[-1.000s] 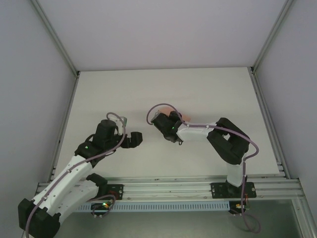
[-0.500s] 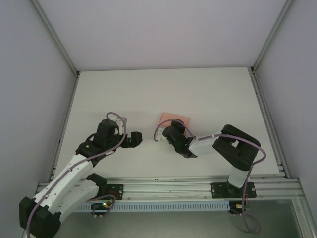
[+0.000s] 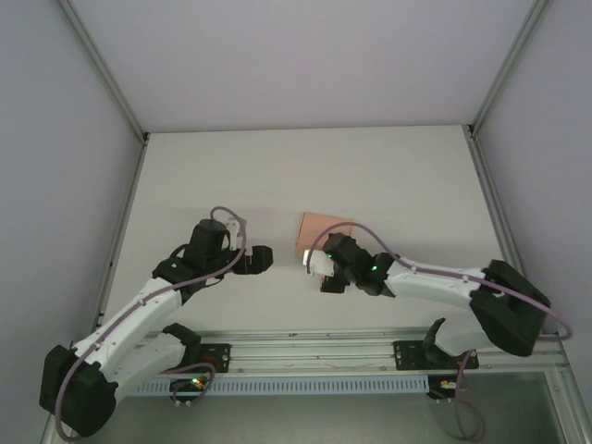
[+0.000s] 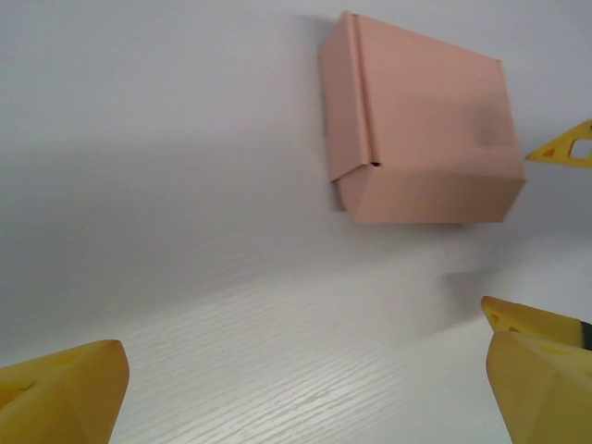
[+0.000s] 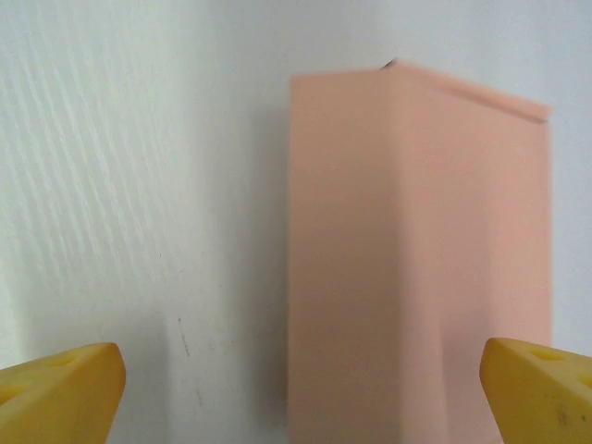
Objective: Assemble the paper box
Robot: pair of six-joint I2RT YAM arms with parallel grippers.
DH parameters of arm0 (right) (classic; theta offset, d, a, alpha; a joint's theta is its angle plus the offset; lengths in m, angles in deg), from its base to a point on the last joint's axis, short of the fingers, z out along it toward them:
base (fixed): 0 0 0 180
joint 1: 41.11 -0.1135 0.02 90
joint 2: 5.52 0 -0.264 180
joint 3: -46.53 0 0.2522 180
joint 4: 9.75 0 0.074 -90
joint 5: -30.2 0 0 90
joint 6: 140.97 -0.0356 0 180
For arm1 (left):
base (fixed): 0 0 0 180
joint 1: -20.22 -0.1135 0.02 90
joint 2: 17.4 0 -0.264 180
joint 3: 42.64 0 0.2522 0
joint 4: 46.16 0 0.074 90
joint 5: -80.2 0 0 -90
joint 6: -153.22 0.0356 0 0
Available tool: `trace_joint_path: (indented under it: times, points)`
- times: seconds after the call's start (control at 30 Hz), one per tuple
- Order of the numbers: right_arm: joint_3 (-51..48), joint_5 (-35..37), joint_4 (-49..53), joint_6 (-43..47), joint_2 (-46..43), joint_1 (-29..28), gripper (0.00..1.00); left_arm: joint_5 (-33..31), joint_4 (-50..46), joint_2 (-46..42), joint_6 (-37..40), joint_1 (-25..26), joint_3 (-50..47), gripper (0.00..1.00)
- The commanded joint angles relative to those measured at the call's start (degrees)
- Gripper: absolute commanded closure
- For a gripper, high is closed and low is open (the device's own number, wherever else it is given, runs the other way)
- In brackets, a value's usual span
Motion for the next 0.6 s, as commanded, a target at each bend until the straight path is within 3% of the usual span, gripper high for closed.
trace_joint_path:
  times: [0.0,0.1,0.2,0.27,0.4,0.57]
  points:
    - [1.9,-8.4,-0.6,-12.2,-6.1,7.4,0.0,4.0,8.7,2.9,1.3,3.6,-1.4,0.0]
    - [5.9,-19.5,-1.4,-26.1,-5.1,19.4,0.0,4.1,16.0,8.5,2.0,8.3,-1.2,0.0]
    - [13.0,-22.3,2.7,-34.6,1.9,25.8,0.0,1.6,23.0,15.9,2.3,13.2,0.8,0.0]
    - [19.4,-23.0,8.6,-36.8,8.9,27.8,0.04,-0.3,27.1,21.1,2.4,16.3,2.6,0.0]
    - [31.1,-28.0,17.8,-39.3,21.9,29.9,0.15,1.6,33.2,30.3,2.5,19.6,7.0,0.0]
    - [37.1,-33.9,18.8,-40.6,31.2,29.7,0.21,4.5,34.0,38.7,2.1,20.1,11.8,0.0]
